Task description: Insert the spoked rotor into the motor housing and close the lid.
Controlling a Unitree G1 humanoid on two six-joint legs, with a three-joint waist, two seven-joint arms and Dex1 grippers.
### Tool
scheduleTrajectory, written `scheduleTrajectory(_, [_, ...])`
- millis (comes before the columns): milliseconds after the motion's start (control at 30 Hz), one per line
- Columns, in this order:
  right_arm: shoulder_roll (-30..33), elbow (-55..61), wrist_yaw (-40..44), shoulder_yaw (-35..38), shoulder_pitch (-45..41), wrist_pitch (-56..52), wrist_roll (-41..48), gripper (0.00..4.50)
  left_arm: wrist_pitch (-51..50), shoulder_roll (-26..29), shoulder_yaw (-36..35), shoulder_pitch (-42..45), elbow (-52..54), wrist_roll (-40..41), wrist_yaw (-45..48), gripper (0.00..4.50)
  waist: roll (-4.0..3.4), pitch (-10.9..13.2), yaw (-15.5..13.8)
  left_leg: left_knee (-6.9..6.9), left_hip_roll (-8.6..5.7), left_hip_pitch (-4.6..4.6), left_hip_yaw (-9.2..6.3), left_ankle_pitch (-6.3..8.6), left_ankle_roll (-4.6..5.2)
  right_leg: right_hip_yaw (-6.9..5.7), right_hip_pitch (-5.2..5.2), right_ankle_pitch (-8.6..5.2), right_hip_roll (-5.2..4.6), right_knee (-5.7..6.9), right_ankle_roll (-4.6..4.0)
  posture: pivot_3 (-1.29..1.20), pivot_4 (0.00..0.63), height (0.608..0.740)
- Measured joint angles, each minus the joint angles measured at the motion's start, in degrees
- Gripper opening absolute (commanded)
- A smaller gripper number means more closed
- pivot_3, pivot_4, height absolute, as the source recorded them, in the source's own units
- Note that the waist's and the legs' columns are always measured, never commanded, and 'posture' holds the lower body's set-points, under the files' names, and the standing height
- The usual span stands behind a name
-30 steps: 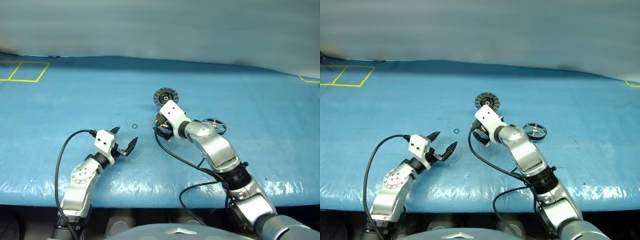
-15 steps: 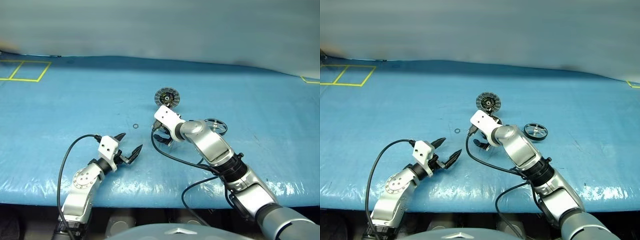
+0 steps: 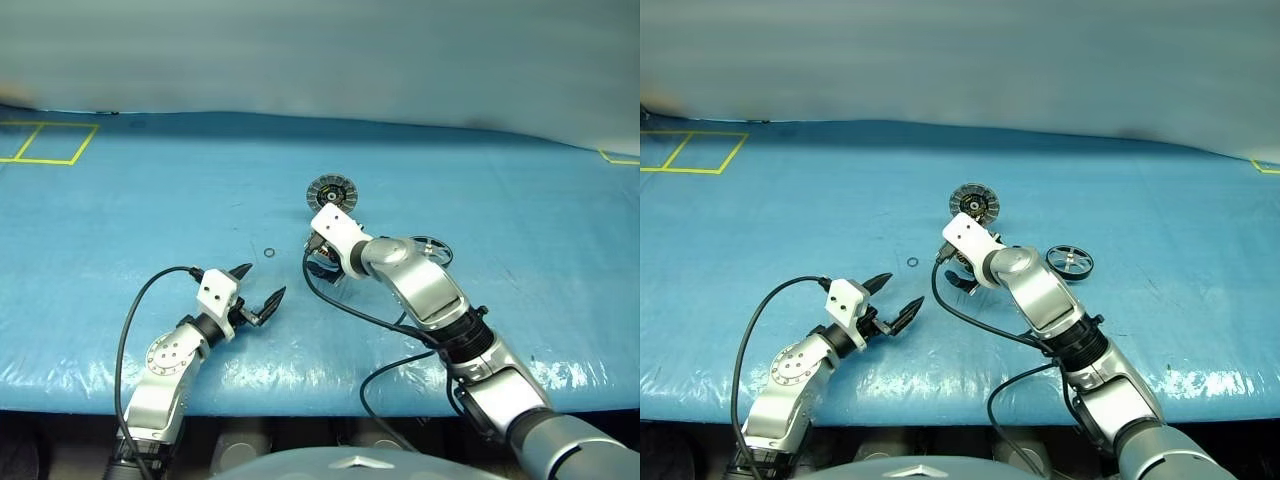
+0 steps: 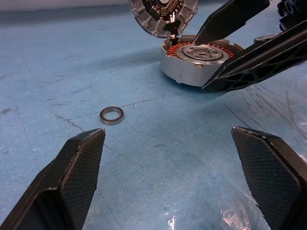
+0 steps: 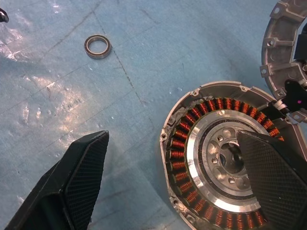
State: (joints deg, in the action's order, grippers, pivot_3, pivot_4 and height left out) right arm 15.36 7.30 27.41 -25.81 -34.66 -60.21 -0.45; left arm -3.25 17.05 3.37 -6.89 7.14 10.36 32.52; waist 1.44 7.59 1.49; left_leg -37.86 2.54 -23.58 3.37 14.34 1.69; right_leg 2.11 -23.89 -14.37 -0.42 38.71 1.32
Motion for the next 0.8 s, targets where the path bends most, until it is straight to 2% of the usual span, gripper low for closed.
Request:
scheduleTrajectory(300, [1.0, -2.8, 0.3, -1.3, -0.3, -0.2, -0.2, 4.49, -0.1, 0.0, 0.1, -0.1, 0.0, 0.0, 0.0, 4.5, 0.0, 0.0, 0.0, -0.01, 0.0, 0.03, -0.01, 0.0, 0.0, -0.01, 0.04, 0.0, 0.0, 0.0, -0.01, 0.0, 0.15, 0.74])
scheduleTrajectory(400, [0.9, -3.2, 1.1, -1.2, -0.6, -0.6, 0.0, 3.85, -0.1, 0.0, 0.1, -0.1, 0.0, -0.1, 0.0, 4.5, 0.01, 0.0, 0.0, -0.04, 0.0, 0.04, 0.0, 0.0, 0.0, -0.01, 0.06, 0.01, -0.01, 0.0, 0.0, 0.0, 0.15, 0.74])
scheduleTrajectory(600, [-1.1, -0.7, 1.4, 1.1, -0.3, -5.9, 2.2, 1.96, -0.1, 0.1, -0.1, -0.3, 0.0, -0.1, -0.3, 4.5, 0.03, 0.0, 0.0, 0.03, 0.01, 0.05, -0.06, 0.0, 0.0, 0.01, 0.07, -0.02, -0.02, -0.01, -0.04, 0.0, 0.15, 0.74])
scheduleTrajectory(800, [-3.4, 5.5, -0.2, 1.2, 3.8, -10.7, 2.7, 1.94, -0.1, 0.2, -0.5, -1.0, 0.1, -0.1, -0.6, 4.5, 0.13, -0.2, 0.4, 0.12, 0.07, 0.11, -0.13, 0.01, -0.01, 0.01, 0.1, -0.1, 0.0, -0.01, -0.16, 0.0, 0.15, 0.74])
